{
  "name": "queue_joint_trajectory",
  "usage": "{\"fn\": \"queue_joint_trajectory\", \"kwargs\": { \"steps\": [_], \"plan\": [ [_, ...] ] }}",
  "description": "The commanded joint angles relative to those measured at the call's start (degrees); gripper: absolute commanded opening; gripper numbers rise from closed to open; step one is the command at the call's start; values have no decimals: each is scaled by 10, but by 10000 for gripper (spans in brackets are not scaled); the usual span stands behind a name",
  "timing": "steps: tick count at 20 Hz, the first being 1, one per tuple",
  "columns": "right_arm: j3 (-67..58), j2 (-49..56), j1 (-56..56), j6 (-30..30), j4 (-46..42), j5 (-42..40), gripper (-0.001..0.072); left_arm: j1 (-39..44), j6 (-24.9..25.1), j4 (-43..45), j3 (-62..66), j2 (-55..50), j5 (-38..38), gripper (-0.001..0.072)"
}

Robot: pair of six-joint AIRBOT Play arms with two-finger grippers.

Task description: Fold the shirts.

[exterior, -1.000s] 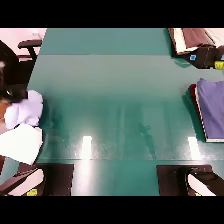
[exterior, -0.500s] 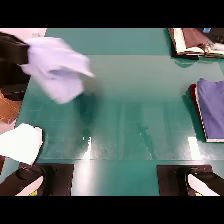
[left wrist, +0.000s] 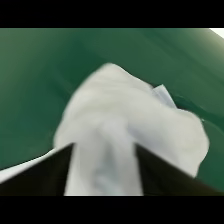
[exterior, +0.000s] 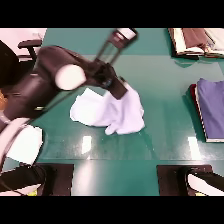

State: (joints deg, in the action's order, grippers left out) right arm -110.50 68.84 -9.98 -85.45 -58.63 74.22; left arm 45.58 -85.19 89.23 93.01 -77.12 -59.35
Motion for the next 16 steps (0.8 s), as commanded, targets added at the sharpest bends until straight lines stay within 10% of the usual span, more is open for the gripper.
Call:
{"fn": "queue_joint_trajectory", "kwargs": {
  "steps": [1,7,16],
  "plan": [
    [-10,7,0,0,0,15,18,-5,12,-2,13,-52,21,527],
    [-10,7,0,0,0,15,18,-282,11,-19,-5,16,-138,527],
    [-10,7,-1,0,0,14,18,-489,75,-275,-382,43,-27,527]
  ]
}}
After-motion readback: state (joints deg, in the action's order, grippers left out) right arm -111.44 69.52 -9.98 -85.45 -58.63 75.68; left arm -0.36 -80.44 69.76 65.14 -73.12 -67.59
